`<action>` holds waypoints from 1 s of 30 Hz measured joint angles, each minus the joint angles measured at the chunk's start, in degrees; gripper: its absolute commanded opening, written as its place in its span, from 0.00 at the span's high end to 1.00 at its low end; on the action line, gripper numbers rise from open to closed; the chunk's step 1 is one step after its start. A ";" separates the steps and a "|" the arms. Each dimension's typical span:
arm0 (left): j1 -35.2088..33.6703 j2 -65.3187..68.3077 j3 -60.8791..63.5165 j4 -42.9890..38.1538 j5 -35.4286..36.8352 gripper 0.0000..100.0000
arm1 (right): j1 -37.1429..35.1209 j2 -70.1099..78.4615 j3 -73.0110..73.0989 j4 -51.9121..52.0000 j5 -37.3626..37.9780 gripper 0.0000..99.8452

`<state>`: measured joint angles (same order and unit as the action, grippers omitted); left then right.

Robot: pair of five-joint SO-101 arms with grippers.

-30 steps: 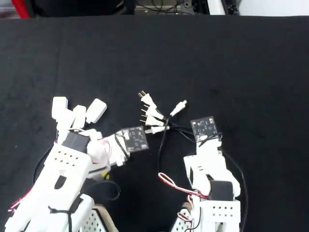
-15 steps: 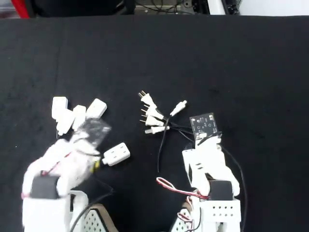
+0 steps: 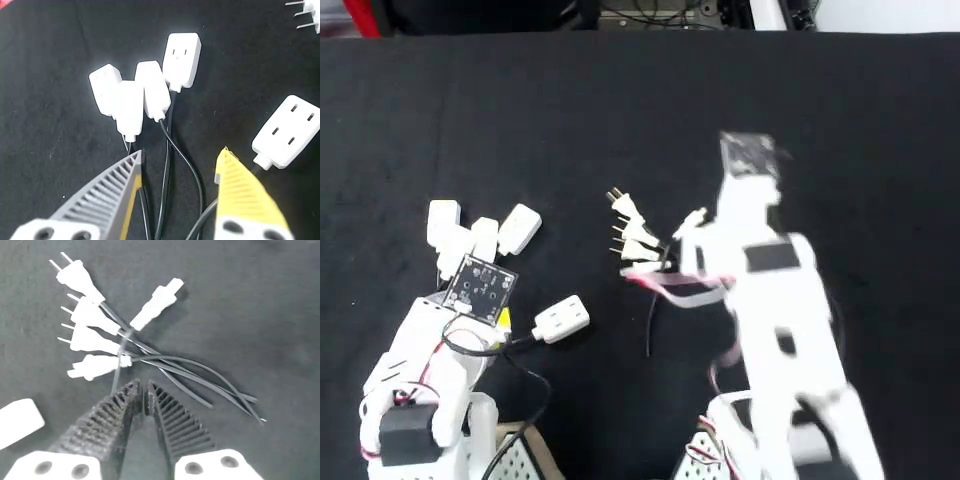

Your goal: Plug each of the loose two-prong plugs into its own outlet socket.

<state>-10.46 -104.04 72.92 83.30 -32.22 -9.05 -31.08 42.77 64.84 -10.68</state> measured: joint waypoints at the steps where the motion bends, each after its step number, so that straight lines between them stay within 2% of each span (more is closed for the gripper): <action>1: 0.00 0.00 0.35 -0.26 0.00 0.76 | -0.97 4.57 -3.25 0.09 -1.23 0.98; 4: 0.00 -0.09 1.49 -1.67 0.18 0.76 | -3.43 16.44 -12.84 1.49 -6.33 0.98; 6: 0.00 -0.09 3.52 -3.60 0.35 0.76 | -5.89 22.95 -18.55 2.90 -6.42 0.98; 9: -0.53 -0.09 9.05 -7.82 1.49 0.76 | -9.93 31.47 -25.67 5.19 -0.26 0.98; 11: -1.85 0.00 12.48 -10.29 2.29 0.76 | -10.81 36.40 -30.15 7.47 0.44 0.98; 13: -2.99 0.00 15.65 -12.04 2.46 0.76 | -10.81 40.79 -34.29 10.46 -2.81 0.98; 20: -3.52 0.09 21.19 -14.77 0.97 0.76 | -11.25 51.43 -40.79 15.74 -21.71 0.98; 24: -3.52 0.09 22.24 -14.77 -0.35 0.76 | -11.16 52.31 -40.88 16.62 -27.34 0.98; 30: -2.20 0.09 22.95 -14.77 -0.88 0.76 | -11.08 52.31 -40.88 18.73 -31.12 0.98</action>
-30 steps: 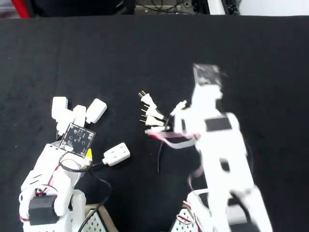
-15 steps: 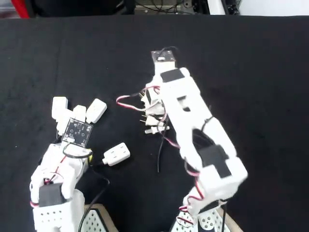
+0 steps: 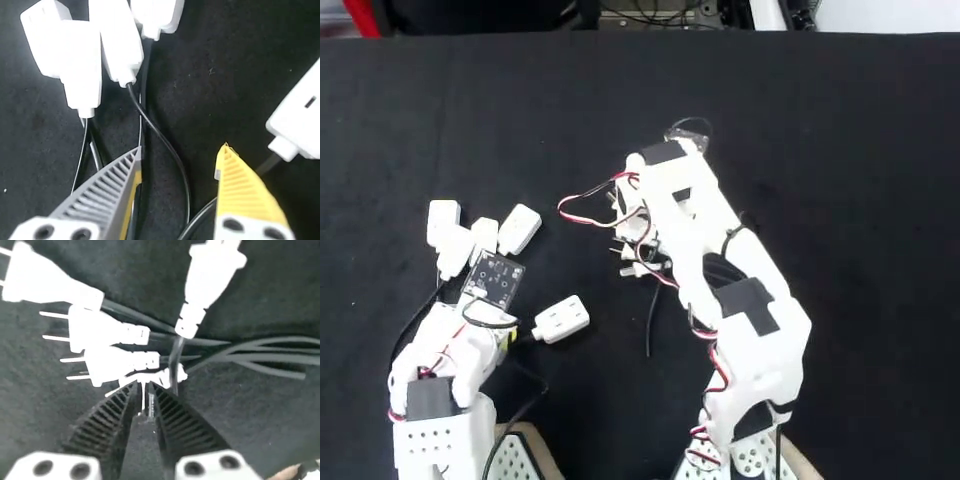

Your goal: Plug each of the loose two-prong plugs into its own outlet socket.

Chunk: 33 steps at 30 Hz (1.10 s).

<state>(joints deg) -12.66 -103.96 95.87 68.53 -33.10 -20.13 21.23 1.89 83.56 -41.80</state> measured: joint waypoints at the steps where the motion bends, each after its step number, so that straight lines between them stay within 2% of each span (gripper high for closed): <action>1: 0.18 0.00 0.00 0.00 0.00 0.76 | 0.00 0.00 0.00 0.35 -0.18 0.98; 6: 0.18 0.00 0.00 0.00 0.00 0.76 | 0.62 0.00 0.00 1.14 0.00 0.98; 16: 0.44 0.00 0.00 0.00 -2.02 0.76 | 13.71 0.00 -7.38 1.14 2.99 0.98; 18: 0.44 0.00 0.00 0.00 -2.55 0.76 | 13.80 0.62 -8.44 1.14 2.99 0.96; 22: 0.44 0.00 0.00 0.00 -2.55 0.76 | 13.80 4.13 -11.16 1.14 2.99 0.83; 27: 0.44 0.00 0.00 0.00 -2.55 0.76 | 12.75 10.46 -15.03 1.14 2.99 0.88; 33: 0.44 0.00 0.00 0.00 -2.55 0.76 | 11.34 15.38 -19.16 1.14 2.99 0.89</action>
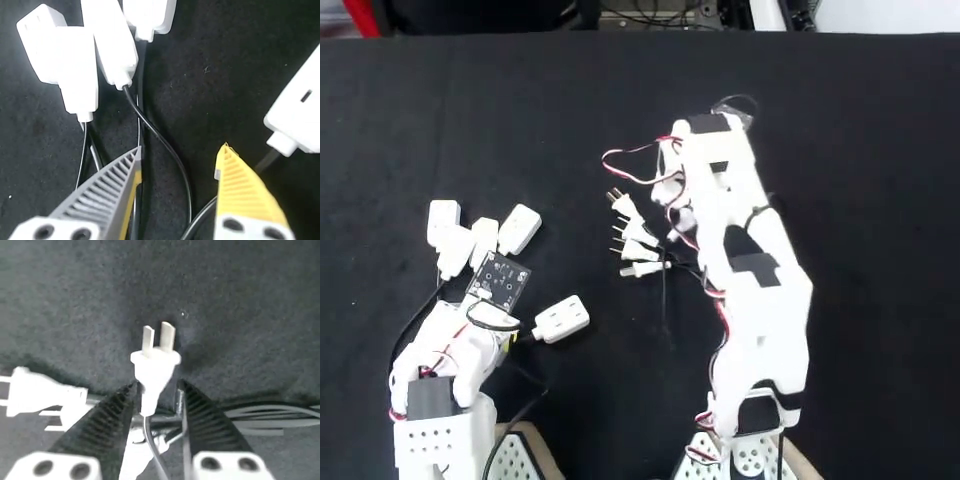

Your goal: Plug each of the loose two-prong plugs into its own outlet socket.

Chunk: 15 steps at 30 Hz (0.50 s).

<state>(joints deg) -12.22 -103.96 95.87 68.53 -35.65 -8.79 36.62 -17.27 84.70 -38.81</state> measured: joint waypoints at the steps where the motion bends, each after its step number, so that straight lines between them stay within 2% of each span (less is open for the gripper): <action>1: 0.00 0.00 0.00 0.00 0.00 0.76 | 0.09 0.97 -0.35 0.00 0.00 0.89; 7: 0.00 0.00 0.00 0.00 0.00 0.76 | 0.09 3.16 -1.93 0.09 0.00 0.90; 11: 0.00 0.00 0.00 0.00 0.00 0.76 | 0.09 3.25 -2.20 0.26 0.97 0.99; 15: 0.00 0.00 0.00 0.00 0.00 0.76 | 0.18 3.25 -3.69 0.09 7.38 0.99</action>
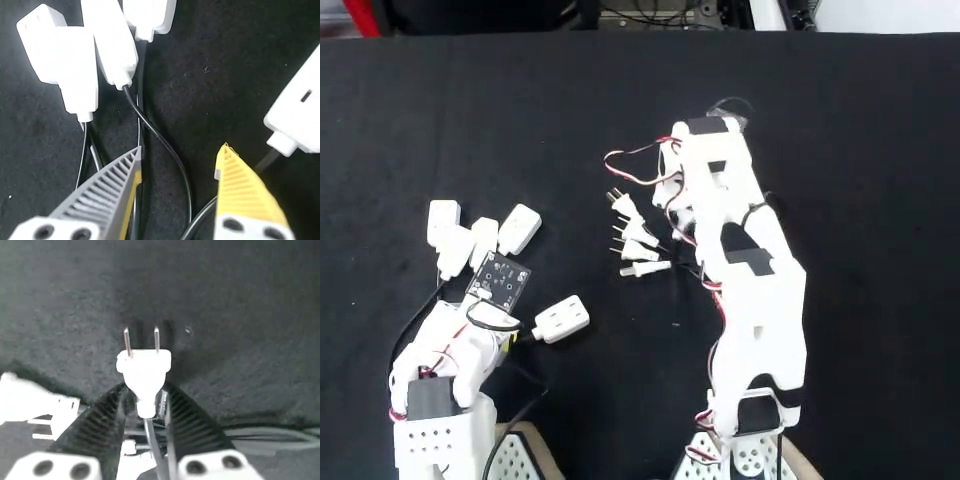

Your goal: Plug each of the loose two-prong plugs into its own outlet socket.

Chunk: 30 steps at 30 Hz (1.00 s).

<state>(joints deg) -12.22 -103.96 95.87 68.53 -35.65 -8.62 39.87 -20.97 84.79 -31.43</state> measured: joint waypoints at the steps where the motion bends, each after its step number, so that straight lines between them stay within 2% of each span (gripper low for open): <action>1: 0.00 0.00 0.00 0.00 0.00 0.76 | 0.35 0.00 -0.44 0.00 2.02 0.99; 5: 0.00 0.00 0.00 0.00 0.00 0.76 | 3.16 0.09 -3.60 1.05 14.86 0.99; 13: 0.00 0.00 0.00 0.00 0.00 0.76 | 5.10 0.09 -10.73 11.25 58.64 0.98; 19: 0.00 0.00 0.26 0.00 0.00 0.76 | 9.05 0.09 -10.99 12.48 85.19 0.98; 22: 0.00 0.00 0.26 0.00 -0.18 0.76 | 9.76 0.09 -10.99 12.66 95.03 0.95; 25: 0.00 0.00 0.26 0.00 -1.76 0.76 | 9.76 0.09 -10.99 13.54 104.00 0.83; 30: 2.11 0.00 0.35 0.00 -2.55 0.76 | 9.76 0.09 -15.82 13.54 106.81 0.64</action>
<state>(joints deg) -10.11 -103.96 96.22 68.53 -38.20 1.14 39.96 -36.79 98.33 75.38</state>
